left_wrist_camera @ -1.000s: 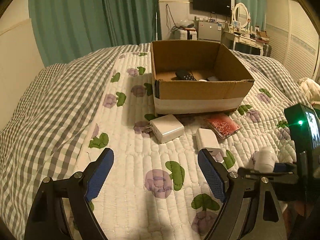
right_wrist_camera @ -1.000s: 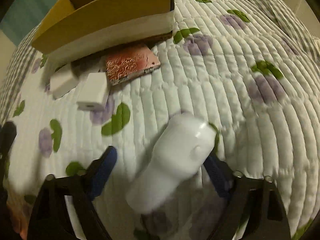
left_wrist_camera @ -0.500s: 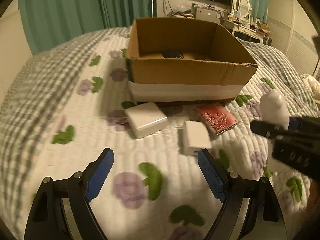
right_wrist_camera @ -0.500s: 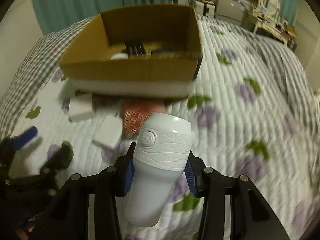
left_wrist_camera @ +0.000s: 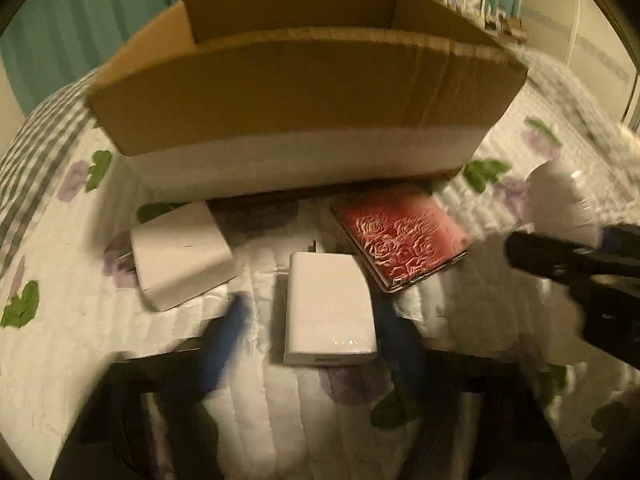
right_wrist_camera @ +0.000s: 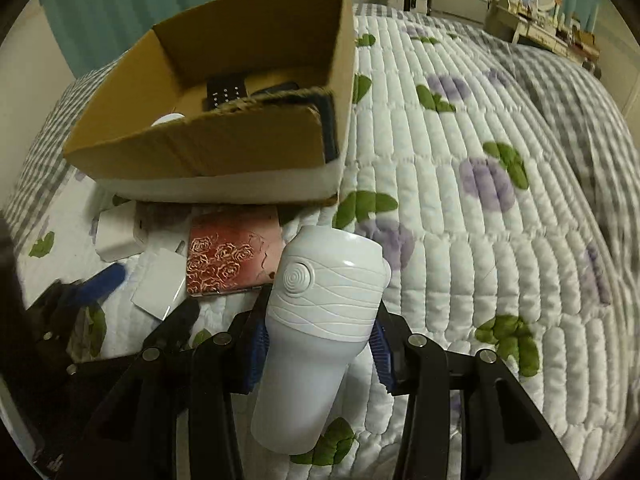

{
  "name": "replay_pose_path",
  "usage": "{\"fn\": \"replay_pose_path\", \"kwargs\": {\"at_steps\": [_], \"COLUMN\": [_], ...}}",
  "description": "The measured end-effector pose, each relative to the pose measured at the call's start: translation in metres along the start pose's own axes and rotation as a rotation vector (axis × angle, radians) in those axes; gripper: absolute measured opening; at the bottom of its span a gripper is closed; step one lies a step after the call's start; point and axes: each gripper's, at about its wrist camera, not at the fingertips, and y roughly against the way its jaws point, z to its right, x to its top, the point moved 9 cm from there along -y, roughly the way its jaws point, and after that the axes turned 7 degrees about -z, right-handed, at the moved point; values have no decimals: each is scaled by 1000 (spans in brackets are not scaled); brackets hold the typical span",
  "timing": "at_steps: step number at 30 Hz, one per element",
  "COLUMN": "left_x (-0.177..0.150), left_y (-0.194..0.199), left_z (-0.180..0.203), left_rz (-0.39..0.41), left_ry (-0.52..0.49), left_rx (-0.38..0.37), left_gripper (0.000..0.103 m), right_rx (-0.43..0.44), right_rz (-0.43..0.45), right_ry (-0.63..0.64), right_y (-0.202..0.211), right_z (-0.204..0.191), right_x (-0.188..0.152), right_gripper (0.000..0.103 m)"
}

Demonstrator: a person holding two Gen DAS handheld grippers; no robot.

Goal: Organize rigid objects
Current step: 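Grasp the white cylindrical bottle with the right gripper while the left grasps a white charger, then lower the charger and bottle into the box and open both grippers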

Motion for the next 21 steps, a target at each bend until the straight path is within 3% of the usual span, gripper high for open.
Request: {"fn": "replay_pose_path", "kwargs": {"at_steps": [2, 7, 12, 16, 21], "left_x": [0, -1, 5, 20, 63], "left_y": [0, 19, 70, 114, 153], "left_z": [2, -6, -22, -33, -32], "left_rz": [-1, 27, 110, 188, 253], "left_ry": [-5, 14, 47, 57, 61], "left_rx": [-9, 6, 14, 14, -1], "left_gripper": [40, 40, 40, 40, 40], "right_rx": [13, 6, -44, -55, -42], "right_rz": [3, 27, 95, 156, 258], "right_ry": [-4, 1, 34, 71, 105], "right_y": [0, 9, 39, 73, 128], "right_z": [1, 2, -4, -12, -24], "right_x": [0, -2, -2, 8, 39], "right_gripper": [43, 43, 43, 43, 43]}}
